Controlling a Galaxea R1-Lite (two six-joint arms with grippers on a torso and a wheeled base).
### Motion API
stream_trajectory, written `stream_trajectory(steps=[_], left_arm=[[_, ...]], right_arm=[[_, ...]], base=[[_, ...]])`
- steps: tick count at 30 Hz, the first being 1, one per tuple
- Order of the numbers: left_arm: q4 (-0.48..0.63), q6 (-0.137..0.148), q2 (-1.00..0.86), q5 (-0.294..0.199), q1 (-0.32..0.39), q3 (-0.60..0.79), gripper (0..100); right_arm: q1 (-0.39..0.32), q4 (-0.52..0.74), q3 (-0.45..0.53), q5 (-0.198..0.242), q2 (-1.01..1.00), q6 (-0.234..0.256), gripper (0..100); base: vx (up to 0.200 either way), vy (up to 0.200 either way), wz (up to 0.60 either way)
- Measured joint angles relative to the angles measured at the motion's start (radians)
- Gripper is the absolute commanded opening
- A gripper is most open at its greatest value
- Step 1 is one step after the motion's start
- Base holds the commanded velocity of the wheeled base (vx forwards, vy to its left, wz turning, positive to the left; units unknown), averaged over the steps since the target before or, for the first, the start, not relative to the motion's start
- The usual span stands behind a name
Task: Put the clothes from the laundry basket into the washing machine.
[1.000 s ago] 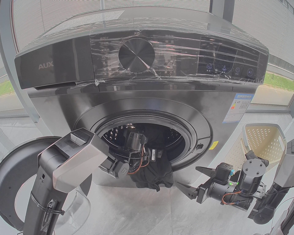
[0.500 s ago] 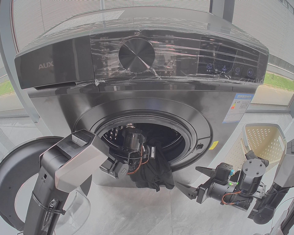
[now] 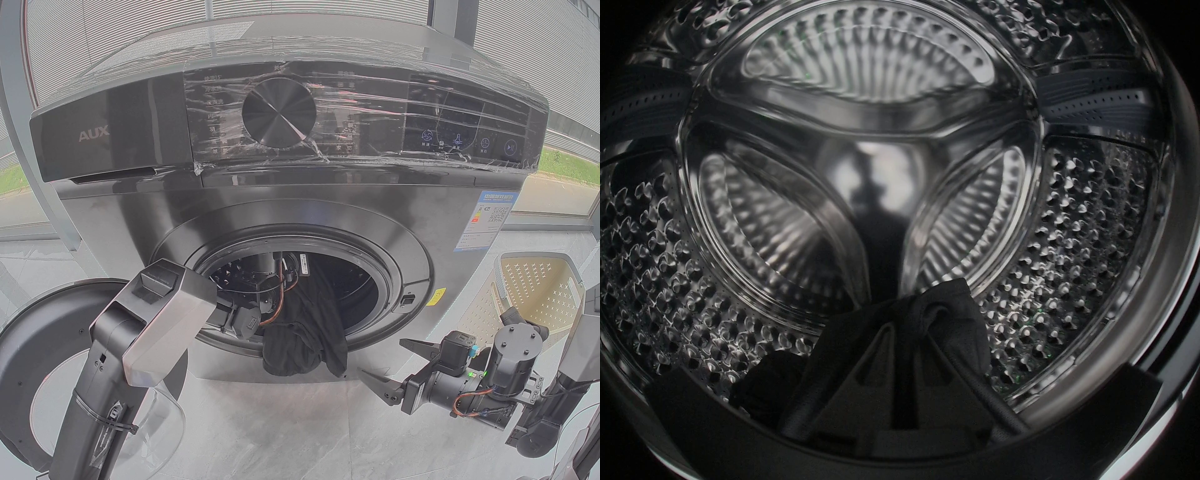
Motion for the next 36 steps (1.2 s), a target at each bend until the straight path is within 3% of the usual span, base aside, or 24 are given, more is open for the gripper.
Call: stream_trajectory(steps=[11, 17, 23, 32, 33, 36], left_arm=[[0.01, -0.025, 0.004, -0.003, -0.008, 0.041, 100], [0.036, -0.028, -0.054, -0.059, -0.028, 0.193, 100], [0.048, -0.021, -0.108, -0.113, -0.056, 0.34, 100], [0.047, -0.003, -0.095, -0.117, -0.064, 0.362, 100], [0.046, -0.002, -0.089, -0.117, -0.061, 0.357, 0], [0.042, -0.002, -0.077, -0.116, -0.059, 0.349, 0]], right_arm=[[-0.003, 0.0, 0.0, 0.001, 0.001, 0.0, 100], [-0.001, 0.0, 0.0, 0.005, 0.003, 0.0, 100], [0.002, 0.0, 0.001, 0.006, 0.007, 0.0, 100], [0.003, 0.0, 0.003, 0.007, 0.008, 0.0, 100], [0.003, 0.0, 0.003, 0.007, 0.008, 0.0, 100], [0.001, -0.001, 0.002, 0.007, 0.008, 0.0, 100]], base=[[0.0, 0.0, 0.0], [0.0, 0.0, 0.0], [0.0, 0.0, 0.0], [0.0, 0.0, 0.0], [0.0, 0.0, 0.0], [0.0, 0.0, 0.0]])
